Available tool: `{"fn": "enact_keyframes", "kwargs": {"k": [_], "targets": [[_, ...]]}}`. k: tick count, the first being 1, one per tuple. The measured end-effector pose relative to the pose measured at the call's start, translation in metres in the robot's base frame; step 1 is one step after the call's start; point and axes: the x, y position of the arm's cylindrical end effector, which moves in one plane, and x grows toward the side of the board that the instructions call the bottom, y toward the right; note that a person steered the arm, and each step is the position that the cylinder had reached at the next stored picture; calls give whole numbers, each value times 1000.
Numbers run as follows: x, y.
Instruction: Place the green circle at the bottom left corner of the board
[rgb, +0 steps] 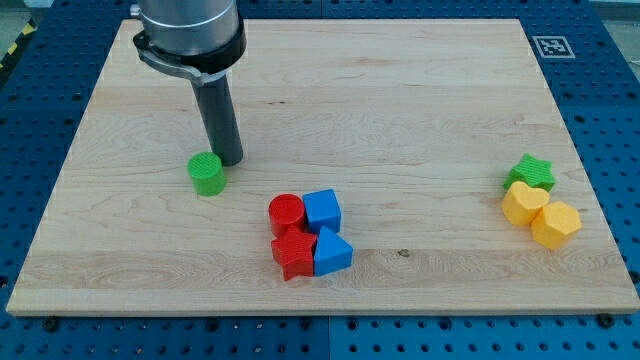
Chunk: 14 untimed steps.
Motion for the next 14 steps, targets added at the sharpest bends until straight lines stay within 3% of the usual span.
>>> {"fn": "enact_keyframes", "kwargs": {"k": [9, 11, 14], "targets": [[10, -27], [12, -55], [24, -19]]}}
